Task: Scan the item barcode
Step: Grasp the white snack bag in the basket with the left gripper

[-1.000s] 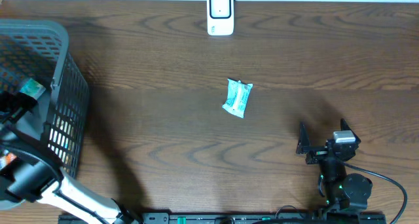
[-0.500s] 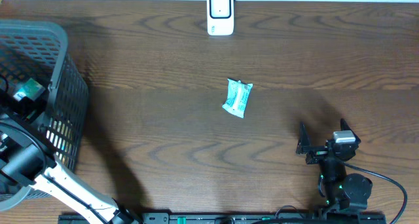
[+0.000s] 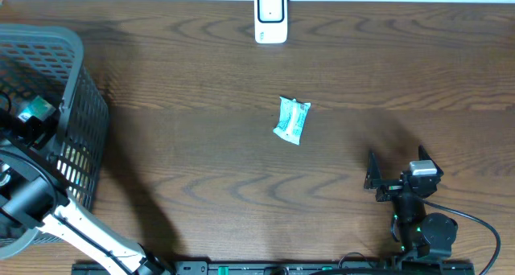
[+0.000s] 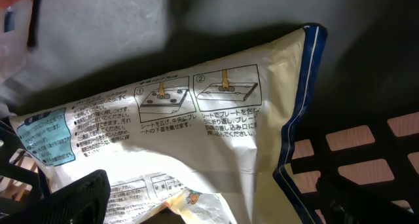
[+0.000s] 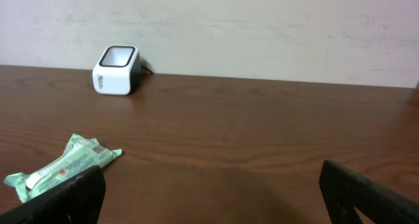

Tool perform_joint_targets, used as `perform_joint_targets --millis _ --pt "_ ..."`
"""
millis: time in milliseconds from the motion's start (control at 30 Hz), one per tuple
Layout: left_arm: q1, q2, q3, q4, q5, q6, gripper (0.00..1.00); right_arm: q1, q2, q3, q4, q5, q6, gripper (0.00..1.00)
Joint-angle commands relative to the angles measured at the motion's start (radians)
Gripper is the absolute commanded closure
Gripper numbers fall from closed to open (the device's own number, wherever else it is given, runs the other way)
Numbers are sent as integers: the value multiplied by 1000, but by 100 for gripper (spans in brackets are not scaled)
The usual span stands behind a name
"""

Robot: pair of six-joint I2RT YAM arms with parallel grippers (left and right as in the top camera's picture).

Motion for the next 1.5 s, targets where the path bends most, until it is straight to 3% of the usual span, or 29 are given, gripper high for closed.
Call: perform_joint_targets --millis 0,333,467,867,1200,1400,1433,1467 --pt "0 -99 -1 -15 12 -19 0 -5 -6 -1 -5 3 14 1" --pt "-38 -355 -19 38 -39 -155 0 -5 -6 -1 -5 3 14 1" --pt "-88 -356 -90 97 -136 -242 0 -5 -6 -1 -5 3 14 1" --pt "-109 -356 -413 385 -146 -406 2 -5 -6 -1 -5 3 14 1" --pt "-130 -356 -681 636 -145 -475 2 -5 -6 -1 -5 3 14 1" --pt "-130 -355 -749 697 -145 -475 2 -5 -6 -1 -5 3 14 1" --pt "-130 -355 -752 697 -145 -475 4 -5 -6 -1 -5 3 14 1" --pt "-130 -355 -753 697 -145 -474 16 -5 -6 -1 -5 3 14 1"
